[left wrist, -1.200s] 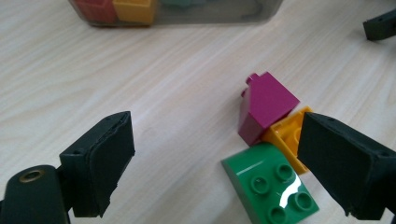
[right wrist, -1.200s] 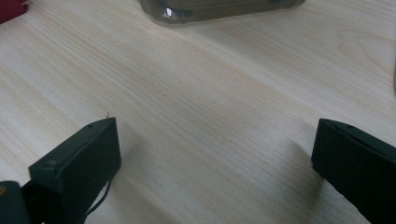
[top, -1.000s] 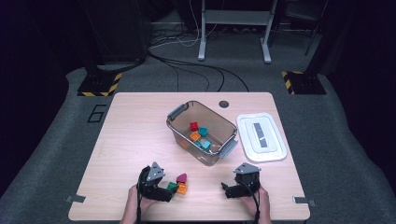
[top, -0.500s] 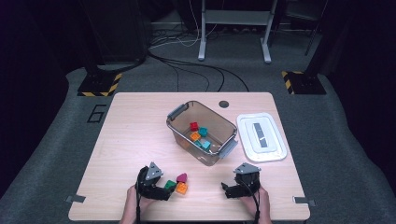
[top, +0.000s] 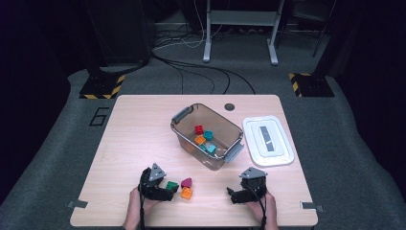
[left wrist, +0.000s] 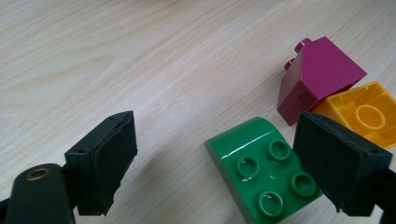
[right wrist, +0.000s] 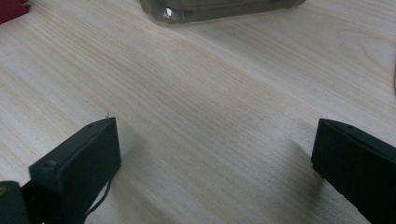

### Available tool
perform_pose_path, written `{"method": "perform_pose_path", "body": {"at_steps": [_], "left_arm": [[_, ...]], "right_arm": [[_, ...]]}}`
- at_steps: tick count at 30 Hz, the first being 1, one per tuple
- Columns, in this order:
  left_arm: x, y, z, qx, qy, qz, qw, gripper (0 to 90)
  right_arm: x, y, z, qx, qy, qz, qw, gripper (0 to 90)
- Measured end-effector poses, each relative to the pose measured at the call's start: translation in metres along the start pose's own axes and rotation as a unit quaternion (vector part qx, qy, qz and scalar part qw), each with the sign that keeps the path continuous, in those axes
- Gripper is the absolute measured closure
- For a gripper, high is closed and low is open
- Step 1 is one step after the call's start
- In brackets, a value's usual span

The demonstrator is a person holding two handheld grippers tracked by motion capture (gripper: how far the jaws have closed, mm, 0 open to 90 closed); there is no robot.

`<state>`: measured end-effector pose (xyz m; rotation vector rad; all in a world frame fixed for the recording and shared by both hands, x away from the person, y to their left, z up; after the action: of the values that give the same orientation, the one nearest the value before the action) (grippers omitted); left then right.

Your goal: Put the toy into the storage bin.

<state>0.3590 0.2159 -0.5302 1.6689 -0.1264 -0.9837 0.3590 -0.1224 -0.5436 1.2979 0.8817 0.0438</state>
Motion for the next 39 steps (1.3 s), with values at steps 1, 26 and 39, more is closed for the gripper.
{"method": "perform_pose_path", "body": {"at_steps": [1, 26, 39], "left_arm": [[0.001, 0.0, 0.0, -0.002, -0.002, 0.0, 1.0, 14.7], [-0.008, -0.009, 0.009, 0.005, 0.006, 0.0, 1.0, 52.2], [-0.013, -0.004, 0.001, -0.01, -0.004, 0.021, 0.9997, 58.8]], "right_arm": [[0.0, 0.0, 0.0, 0.0, 0.0, 0.0, 1.0, 0.5], [0.0, 0.0, 0.0, -0.003, 0.001, -0.001, 1.0, 0.6], [0.0, 0.0, 0.0, -0.003, 0.001, -0.001, 1.0, 0.6]]}}
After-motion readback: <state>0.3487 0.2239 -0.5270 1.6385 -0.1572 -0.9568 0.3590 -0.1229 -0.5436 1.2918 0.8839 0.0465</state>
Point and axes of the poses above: each handheld gripper's, and its own axes: x roughly forward along the jaws, y roughly out of its top, z roughly to its right, the point moved 2 cm from there along x, roughly forward along the jaws, and after that the axes turned 12 degrees about z, right-handed, at the moved point
